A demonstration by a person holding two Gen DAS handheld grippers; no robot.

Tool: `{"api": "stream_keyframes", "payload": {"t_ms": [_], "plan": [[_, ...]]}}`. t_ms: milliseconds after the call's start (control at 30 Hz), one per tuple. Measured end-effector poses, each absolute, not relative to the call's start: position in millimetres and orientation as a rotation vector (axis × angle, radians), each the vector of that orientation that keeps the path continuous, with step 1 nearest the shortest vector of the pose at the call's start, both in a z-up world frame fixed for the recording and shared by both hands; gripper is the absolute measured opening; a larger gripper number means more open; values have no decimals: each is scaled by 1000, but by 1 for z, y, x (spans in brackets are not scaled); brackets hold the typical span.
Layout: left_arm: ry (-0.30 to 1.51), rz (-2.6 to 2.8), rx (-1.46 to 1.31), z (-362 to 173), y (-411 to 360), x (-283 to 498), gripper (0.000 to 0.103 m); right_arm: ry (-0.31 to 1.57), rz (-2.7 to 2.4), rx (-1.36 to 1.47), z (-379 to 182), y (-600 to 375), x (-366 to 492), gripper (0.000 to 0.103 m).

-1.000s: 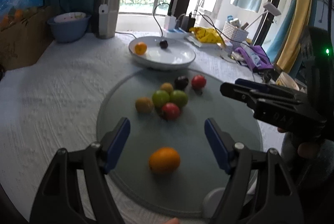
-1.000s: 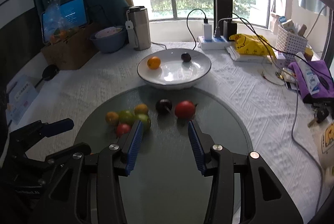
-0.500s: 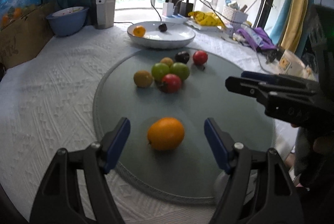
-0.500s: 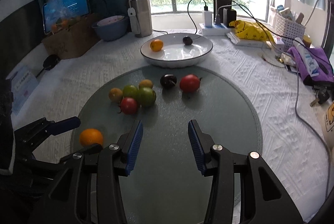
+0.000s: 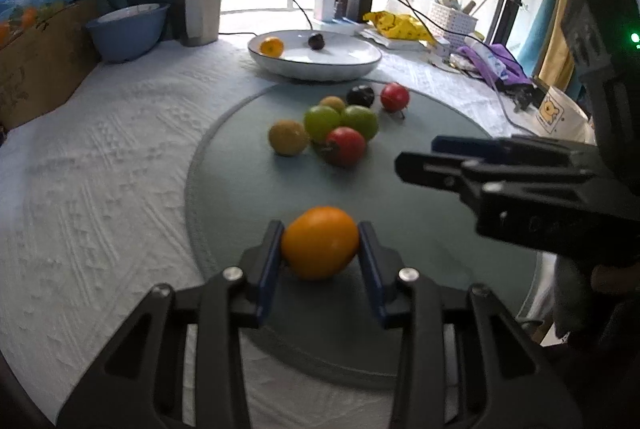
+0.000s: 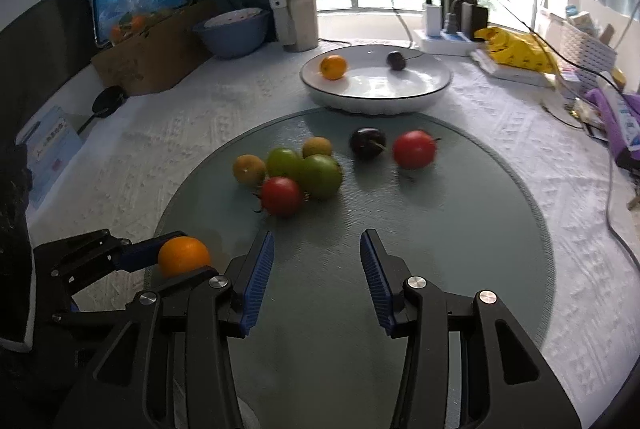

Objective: Organize fruits
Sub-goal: 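Grasp the second orange with the left gripper while the right gripper moves toward the tray, then grasp the large red tomato with the right gripper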

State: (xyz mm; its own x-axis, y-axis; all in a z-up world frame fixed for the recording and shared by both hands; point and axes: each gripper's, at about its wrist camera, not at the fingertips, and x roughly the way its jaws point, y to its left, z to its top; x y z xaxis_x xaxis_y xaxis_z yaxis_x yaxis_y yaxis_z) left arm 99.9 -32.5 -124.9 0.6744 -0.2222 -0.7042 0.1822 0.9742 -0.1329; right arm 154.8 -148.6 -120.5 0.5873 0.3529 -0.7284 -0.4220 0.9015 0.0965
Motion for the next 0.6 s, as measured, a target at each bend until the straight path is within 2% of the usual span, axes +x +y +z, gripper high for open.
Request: {"api": "stream_keyframes", "payload": {"t_ms": [600], "plan": [[755, -174, -98, -110, 18, 107, 38, 894, 477, -162, -137, -105, 189, 47]]}}
